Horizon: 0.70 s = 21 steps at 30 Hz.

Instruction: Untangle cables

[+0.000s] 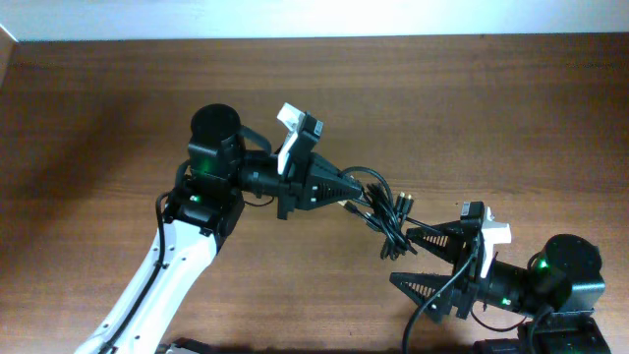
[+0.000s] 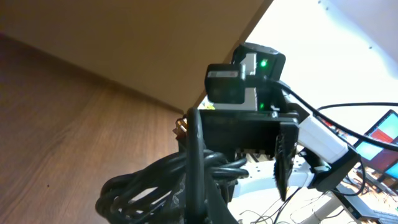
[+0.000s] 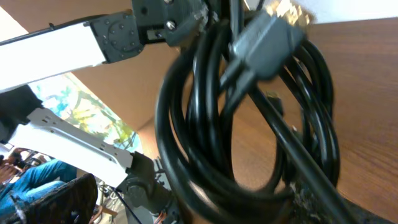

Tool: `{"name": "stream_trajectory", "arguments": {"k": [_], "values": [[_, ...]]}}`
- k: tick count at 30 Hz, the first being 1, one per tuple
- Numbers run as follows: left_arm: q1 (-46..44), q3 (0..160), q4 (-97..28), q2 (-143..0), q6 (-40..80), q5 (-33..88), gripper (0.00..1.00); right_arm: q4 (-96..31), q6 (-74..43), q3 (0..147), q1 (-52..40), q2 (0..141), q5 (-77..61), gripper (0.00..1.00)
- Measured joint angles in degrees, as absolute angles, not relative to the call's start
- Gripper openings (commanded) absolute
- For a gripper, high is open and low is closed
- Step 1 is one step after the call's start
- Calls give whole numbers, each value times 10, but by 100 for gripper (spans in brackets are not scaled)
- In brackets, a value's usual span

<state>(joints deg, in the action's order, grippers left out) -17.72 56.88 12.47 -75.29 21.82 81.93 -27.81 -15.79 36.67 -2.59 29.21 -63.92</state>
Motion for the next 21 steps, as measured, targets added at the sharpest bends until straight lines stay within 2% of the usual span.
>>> {"name": "stream_trajectory", "arguments": {"k": [14, 18, 21], "values": [[-173, 568, 157, -754, 256, 842, 0, -283, -152, 369, -26, 292, -626, 99], [-175, 566, 185, -756, 258, 841, 0, -278, -247, 376, -27, 299, -610, 99], [-176, 565, 199, -756, 258, 840, 0, -277, -268, 380, -27, 328, -618, 99]]}}
